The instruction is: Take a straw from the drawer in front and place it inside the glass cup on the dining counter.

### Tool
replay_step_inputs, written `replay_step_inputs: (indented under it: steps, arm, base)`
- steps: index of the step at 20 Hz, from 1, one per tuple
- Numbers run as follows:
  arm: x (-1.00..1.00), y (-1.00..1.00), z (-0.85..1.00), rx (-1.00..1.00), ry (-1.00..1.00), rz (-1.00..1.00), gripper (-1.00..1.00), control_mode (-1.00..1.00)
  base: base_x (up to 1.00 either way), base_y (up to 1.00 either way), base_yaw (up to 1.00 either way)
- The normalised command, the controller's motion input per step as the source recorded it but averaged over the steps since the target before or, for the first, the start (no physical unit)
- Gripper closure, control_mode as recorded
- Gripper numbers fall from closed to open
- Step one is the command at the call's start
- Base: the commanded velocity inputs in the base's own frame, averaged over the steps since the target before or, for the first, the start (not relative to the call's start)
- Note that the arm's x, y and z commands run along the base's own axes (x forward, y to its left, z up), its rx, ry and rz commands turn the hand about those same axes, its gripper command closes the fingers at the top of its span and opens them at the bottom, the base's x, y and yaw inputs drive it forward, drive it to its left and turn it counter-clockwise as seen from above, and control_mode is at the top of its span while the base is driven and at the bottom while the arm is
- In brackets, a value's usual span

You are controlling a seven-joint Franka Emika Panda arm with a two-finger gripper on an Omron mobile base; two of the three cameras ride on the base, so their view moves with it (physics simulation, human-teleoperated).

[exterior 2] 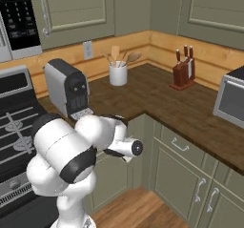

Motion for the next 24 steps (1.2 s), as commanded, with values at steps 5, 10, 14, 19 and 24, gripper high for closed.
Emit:
replay_step_inputs:
  steps: [5, 10, 14, 19, 24]
  arm:
    - [0.47, 0.04, -0.33, 0.16, 0.0, -0.01, -1.0, -1.0]
    - [0.37, 0.0, -0.42, 0.16, 0.0, 0.0, -1.0, -1.0]
    - [0.39, 0.0, -0.26, 0.15, 0.04, 0.01, -1.0, -1.0]
    - [0.52, 0.0, -0.18, 0.12, 0.11, 0.04, -1.0, -1.0]
    - [0.58, 0.09, -0.16, 0.11, 0.12, 0.0, -1.0, -1.0]
  base:
    - [0.0, 0.0, 0.0]
    - [0.0, 0.0, 0.0]
    - [0.0, 0.0, 0.0]
    - [0.0, 0.0, 0.0]
    - [0.0, 0.0, 0.0]
